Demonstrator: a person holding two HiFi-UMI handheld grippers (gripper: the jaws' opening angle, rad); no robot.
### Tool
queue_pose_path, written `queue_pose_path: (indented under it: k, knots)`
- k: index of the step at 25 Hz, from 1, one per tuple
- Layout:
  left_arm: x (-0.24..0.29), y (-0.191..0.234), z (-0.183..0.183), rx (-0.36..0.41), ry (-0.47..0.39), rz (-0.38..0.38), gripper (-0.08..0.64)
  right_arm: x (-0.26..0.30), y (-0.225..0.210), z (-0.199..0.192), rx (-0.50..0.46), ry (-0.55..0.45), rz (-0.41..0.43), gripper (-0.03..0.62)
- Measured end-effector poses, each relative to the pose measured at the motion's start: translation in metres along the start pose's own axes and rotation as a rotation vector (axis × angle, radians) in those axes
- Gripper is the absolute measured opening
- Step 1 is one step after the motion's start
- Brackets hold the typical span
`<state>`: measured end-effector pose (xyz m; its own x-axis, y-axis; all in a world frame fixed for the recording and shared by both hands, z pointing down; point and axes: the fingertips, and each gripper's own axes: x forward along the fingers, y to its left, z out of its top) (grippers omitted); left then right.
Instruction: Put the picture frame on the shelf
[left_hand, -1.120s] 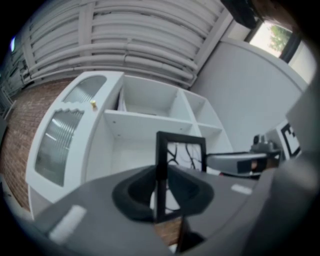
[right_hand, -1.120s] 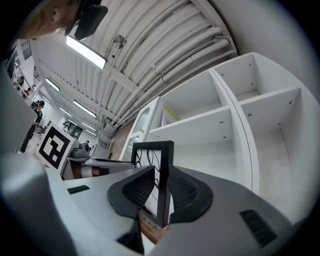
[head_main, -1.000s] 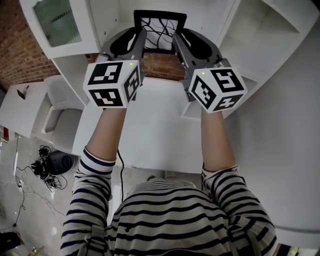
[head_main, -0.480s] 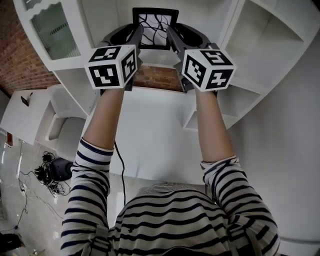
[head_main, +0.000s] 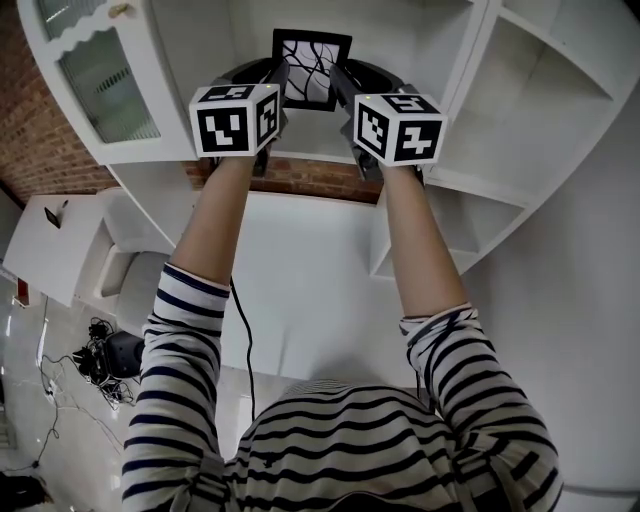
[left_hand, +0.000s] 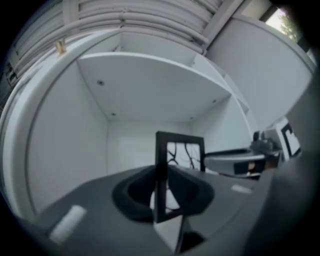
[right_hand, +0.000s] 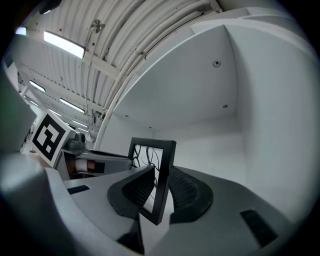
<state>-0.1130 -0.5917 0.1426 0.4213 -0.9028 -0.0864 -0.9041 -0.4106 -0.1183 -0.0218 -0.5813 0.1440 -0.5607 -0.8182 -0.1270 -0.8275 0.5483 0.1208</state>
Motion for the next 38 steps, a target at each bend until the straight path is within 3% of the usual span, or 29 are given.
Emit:
queue_pose_path:
  k: [20,38]
  knots:
    - [0.039,0.011,-0.055,0.000,0.144,-0.017,0.077,0.027,-0.013,-0.047,-0.058,0.137,-0.043,0.058]
    - [0.039,0.013,-0.057,0.002,0.123,-0.012,0.077,0.029,-0.010,-0.046,-0.073,0.122,-0.039,0.061]
